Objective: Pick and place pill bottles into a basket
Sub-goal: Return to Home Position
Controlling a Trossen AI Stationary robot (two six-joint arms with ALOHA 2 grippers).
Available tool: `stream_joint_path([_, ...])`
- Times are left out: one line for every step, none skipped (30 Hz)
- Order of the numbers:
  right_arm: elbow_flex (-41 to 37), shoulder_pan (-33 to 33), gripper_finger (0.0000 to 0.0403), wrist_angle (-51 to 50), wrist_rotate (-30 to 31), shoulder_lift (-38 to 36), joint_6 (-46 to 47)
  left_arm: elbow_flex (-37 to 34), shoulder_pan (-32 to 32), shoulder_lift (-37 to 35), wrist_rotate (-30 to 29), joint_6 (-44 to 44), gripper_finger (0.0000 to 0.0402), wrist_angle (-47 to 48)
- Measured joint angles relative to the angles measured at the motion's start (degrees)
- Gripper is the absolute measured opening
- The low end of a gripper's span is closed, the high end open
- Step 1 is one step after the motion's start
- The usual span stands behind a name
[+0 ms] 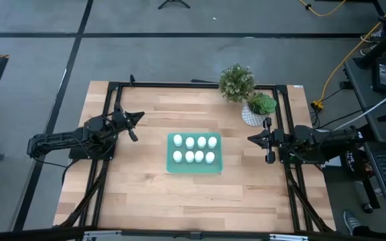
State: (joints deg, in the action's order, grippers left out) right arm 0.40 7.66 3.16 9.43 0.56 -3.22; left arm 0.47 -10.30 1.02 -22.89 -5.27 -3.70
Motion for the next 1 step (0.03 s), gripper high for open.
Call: stream_joint_path([0.0,0.0,0.0019,0.0,0.0,0.0,-0.03,0.0,-0.01,-0.02,0.01,-0.01,0.0005,0.01])
